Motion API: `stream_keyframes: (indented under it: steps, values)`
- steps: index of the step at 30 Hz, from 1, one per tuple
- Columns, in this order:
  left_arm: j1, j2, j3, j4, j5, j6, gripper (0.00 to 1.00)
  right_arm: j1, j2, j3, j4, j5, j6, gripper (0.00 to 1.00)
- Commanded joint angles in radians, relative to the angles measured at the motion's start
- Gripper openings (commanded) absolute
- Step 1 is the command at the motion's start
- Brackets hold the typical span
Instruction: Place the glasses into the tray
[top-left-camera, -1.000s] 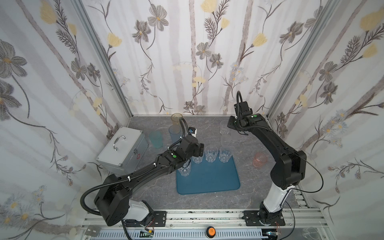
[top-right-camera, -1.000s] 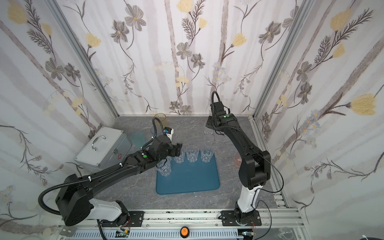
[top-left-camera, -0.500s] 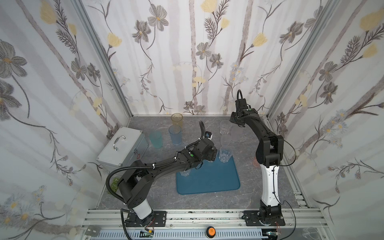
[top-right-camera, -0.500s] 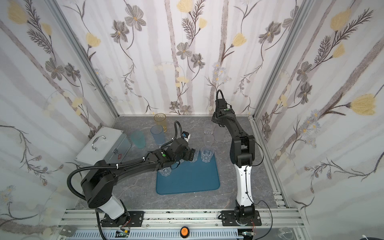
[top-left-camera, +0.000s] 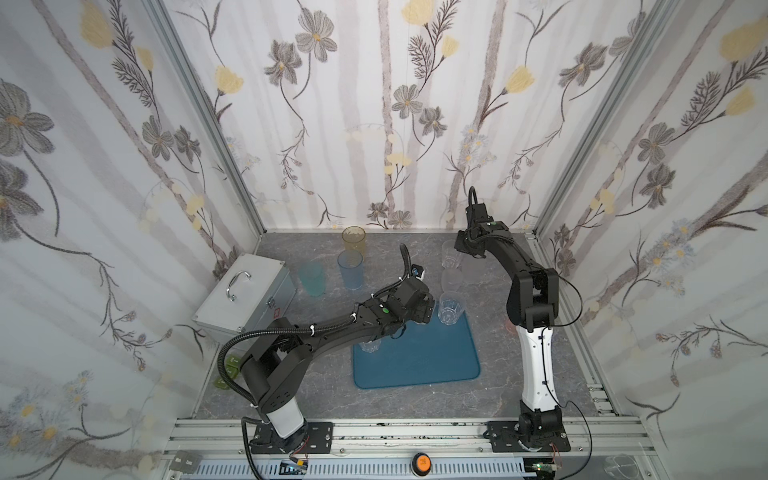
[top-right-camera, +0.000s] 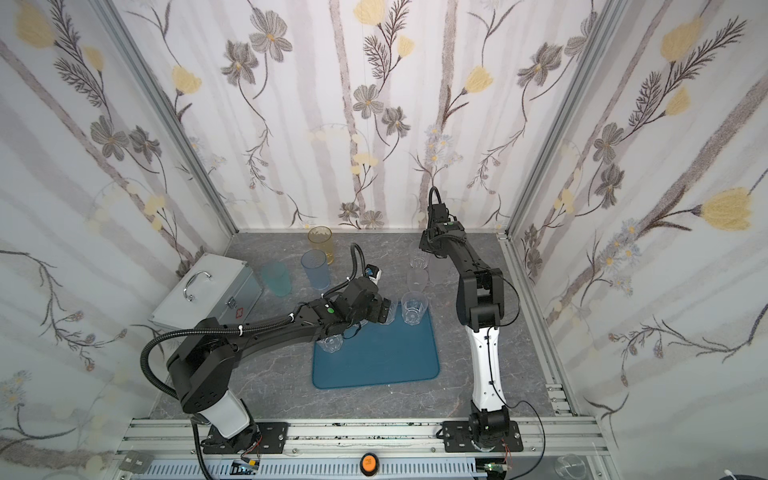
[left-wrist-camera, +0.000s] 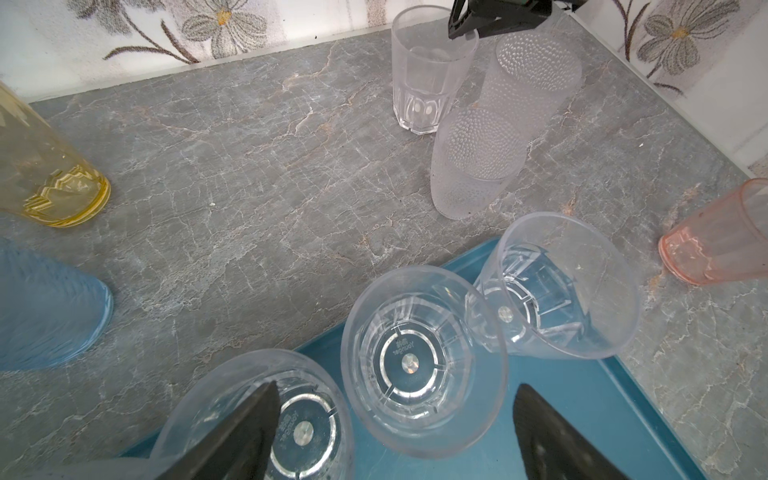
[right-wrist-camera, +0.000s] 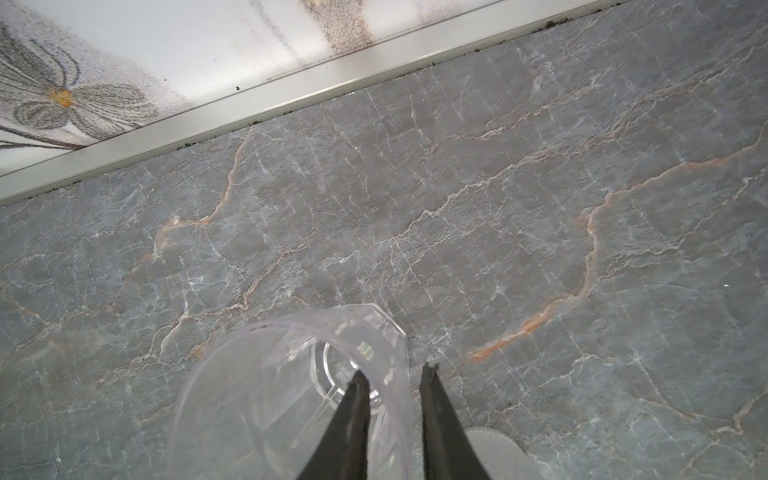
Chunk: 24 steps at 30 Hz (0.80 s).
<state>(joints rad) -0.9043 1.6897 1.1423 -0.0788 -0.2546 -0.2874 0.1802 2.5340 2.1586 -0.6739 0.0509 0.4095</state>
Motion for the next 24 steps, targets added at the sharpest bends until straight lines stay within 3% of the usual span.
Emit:
stream_keyframes:
  steps: [1,5,15,24]
  values:
    - [0.001,0.002,0.005,0.024,-0.02,0.001,0.9,0.002,-0.002,0.007,0.033,-0.014,-0.005,0.15]
    - [-0.001,0.003,0.0,0.023,-0.027,0.0,0.91,0.01,-0.05,0.007,0.035,-0.006,-0.009,0.08]
    - [0.014,-0.057,-0.03,0.024,-0.116,0.032,0.92,0.091,-0.249,-0.036,-0.002,0.013,-0.003,0.06]
    - [0.14,-0.289,-0.176,0.017,-0.14,0.031,0.93,0.296,-0.621,-0.45,0.052,0.056,0.042,0.05]
